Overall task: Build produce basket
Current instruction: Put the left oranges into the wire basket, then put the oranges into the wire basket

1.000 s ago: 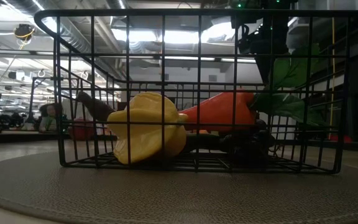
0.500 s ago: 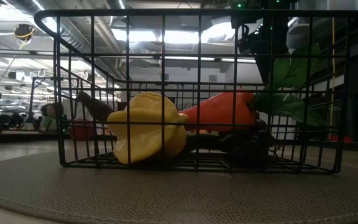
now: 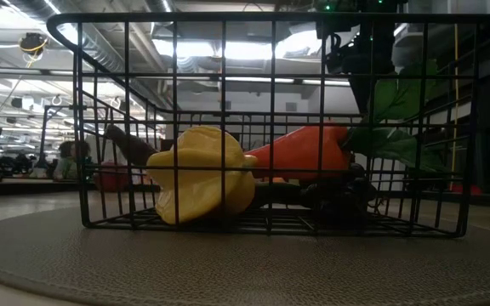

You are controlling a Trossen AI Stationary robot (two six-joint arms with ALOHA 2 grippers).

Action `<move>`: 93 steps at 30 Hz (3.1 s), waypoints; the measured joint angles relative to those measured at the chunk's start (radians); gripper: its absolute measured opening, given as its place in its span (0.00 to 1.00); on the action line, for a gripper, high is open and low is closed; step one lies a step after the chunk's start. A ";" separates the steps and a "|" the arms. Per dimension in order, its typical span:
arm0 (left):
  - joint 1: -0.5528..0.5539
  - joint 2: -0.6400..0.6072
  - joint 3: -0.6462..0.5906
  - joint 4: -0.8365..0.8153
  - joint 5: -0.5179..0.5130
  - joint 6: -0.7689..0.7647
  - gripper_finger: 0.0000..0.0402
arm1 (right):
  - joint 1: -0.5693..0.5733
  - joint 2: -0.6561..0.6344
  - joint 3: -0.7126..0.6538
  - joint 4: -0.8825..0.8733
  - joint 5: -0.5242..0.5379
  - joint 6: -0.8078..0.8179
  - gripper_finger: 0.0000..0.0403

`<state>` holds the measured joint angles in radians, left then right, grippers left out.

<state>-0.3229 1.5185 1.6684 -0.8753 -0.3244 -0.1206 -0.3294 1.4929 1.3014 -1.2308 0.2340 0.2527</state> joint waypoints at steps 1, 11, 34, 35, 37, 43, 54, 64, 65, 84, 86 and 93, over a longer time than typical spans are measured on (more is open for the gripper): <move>0.000 0.000 0.000 0.000 0.000 0.000 0.00 | 0.000 0.000 0.000 0.000 0.000 0.000 0.40; 0.000 0.000 0.000 0.000 0.000 0.000 0.00 | 0.000 0.000 0.000 0.009 0.000 0.000 0.40; 0.000 0.000 0.000 0.000 0.000 0.000 0.00 | 0.000 0.000 0.000 0.009 -0.001 0.000 0.40; 0.000 0.000 0.000 0.000 0.000 0.000 0.00 | 0.000 0.000 0.000 0.009 -0.001 0.000 0.40; 0.000 0.000 0.000 0.000 0.000 0.000 0.00 | 0.000 0.000 0.000 0.009 -0.001 0.000 0.40; 0.000 0.000 0.000 0.000 0.000 0.001 0.00 | 0.000 0.000 0.000 0.010 -0.001 0.000 0.40; 0.000 0.000 0.000 0.000 0.000 0.000 0.00 | 0.000 0.000 0.000 0.010 -0.001 0.000 0.40; 0.000 0.000 0.000 0.002 0.000 -0.004 0.00 | 0.000 0.000 0.000 0.010 -0.001 0.000 0.40; 0.000 0.000 0.000 0.002 0.000 -0.004 0.00 | 0.000 0.000 0.000 0.010 -0.001 0.000 0.40; 0.002 0.000 0.000 0.002 -0.011 -0.054 0.17 | 0.000 0.000 0.000 0.010 -0.001 0.000 0.40; 0.003 0.000 0.000 0.002 -0.014 -0.054 0.19 | 0.000 0.000 0.000 0.010 -0.001 0.000 0.40; 0.003 0.000 0.000 0.002 -0.014 -0.054 0.19 | 0.000 0.000 0.000 0.010 -0.001 0.000 0.40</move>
<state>-0.3202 1.5188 1.6684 -0.8729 -0.3382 -0.1748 -0.3294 1.4929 1.3014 -1.2209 0.2329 0.2530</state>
